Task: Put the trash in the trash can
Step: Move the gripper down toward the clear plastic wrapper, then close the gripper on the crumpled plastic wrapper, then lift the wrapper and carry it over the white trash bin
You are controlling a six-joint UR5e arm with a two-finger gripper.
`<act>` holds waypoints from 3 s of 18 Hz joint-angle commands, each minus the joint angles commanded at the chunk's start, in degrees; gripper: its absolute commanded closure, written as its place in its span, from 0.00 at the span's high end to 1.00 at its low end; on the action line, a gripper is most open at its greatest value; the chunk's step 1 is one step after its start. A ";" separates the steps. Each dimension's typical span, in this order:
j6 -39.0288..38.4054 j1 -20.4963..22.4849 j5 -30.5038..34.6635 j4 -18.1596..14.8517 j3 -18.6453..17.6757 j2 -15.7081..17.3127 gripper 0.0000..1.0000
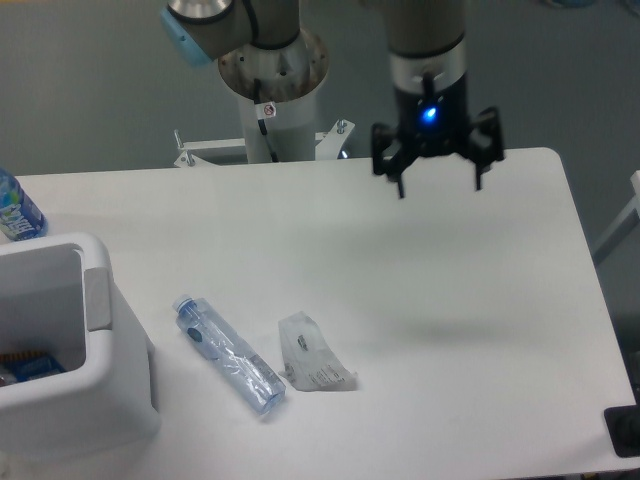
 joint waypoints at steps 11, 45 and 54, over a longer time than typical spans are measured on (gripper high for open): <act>-13.53 -3.25 -7.92 0.18 0.17 -10.63 1.00; -22.07 -7.56 -7.83 7.12 4.90 -19.96 0.00; -28.92 -6.42 -8.27 7.12 21.16 -18.55 0.00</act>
